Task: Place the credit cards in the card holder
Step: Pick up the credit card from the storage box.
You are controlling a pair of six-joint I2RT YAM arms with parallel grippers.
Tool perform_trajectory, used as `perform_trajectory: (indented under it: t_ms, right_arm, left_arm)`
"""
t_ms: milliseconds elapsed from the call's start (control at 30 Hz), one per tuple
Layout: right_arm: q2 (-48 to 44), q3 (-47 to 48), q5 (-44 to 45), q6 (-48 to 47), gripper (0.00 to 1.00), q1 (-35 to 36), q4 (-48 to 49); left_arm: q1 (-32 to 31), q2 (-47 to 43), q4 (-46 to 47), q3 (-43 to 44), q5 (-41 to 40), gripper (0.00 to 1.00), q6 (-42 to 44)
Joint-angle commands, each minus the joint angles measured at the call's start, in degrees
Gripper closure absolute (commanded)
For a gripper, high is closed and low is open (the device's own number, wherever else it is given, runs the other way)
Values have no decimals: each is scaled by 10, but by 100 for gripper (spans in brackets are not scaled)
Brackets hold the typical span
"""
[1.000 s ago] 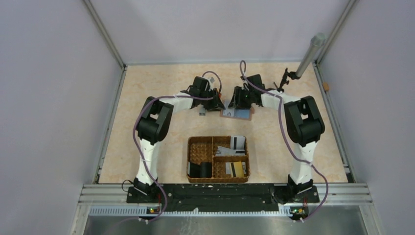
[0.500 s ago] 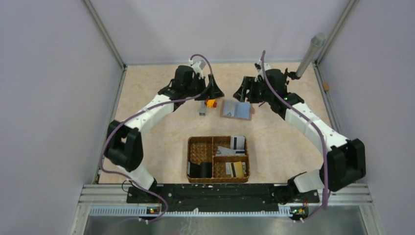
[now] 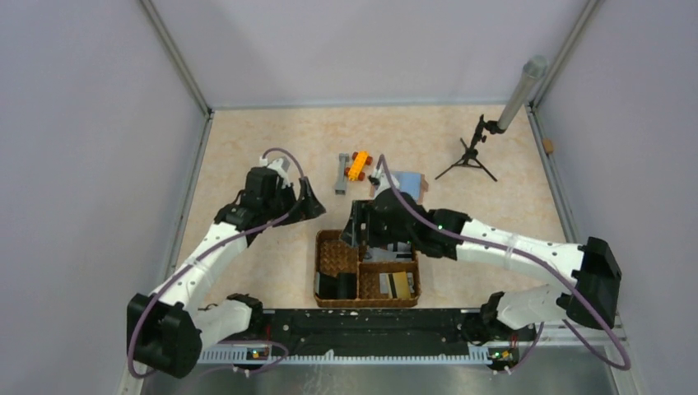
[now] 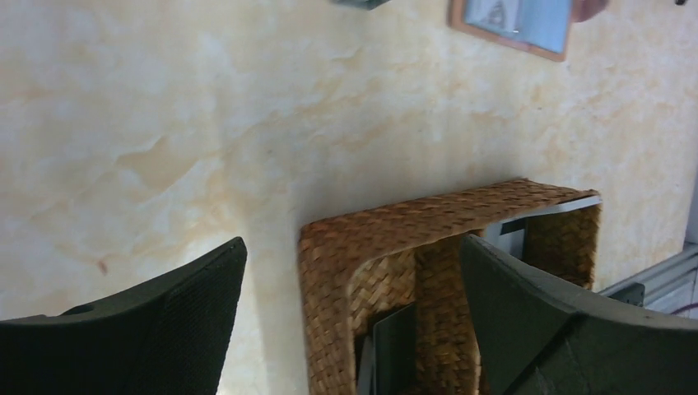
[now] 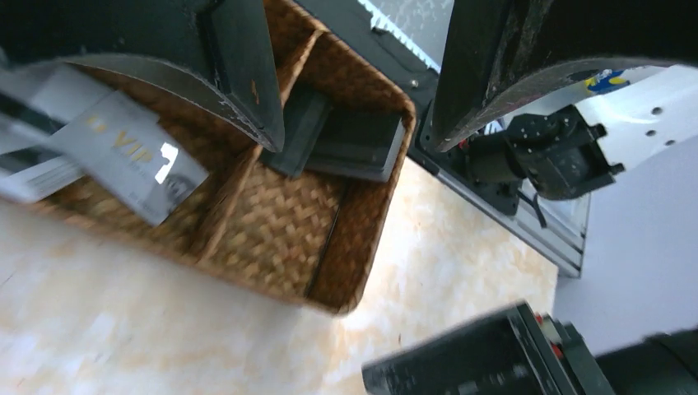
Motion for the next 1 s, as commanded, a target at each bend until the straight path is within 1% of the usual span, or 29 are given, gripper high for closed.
perform_trajectory:
  t_ms: [0,133,300,500,767,867,967]
  right_arm:
    - [47,25,108,104,35,84,-34]
    - [109,65,156,150,34,151,-54]
    - [197,121,160,186,31,189,-69]
    - [255,142,143,212,28,198,-64]
    - [303,184,135,215,28,211,-71]
    - [303,186,138,217,30,212,-68]
    - [302,188,135,219,35,215,-63]
  left_arm:
    - [37,-66,0,-45,-19,2,-10]
    - [53,-95,5,-74,0,1,-17]
    - [58,-113,17,-106,24,1,-19]
    - [60,-140,11,-115,35,1,-12]
    - [62,-149,14,-120,31,1,-12]
    - [64,-148,16,-122,32,1,-12]
    - [65,-150,17,-123,33,1,-13]
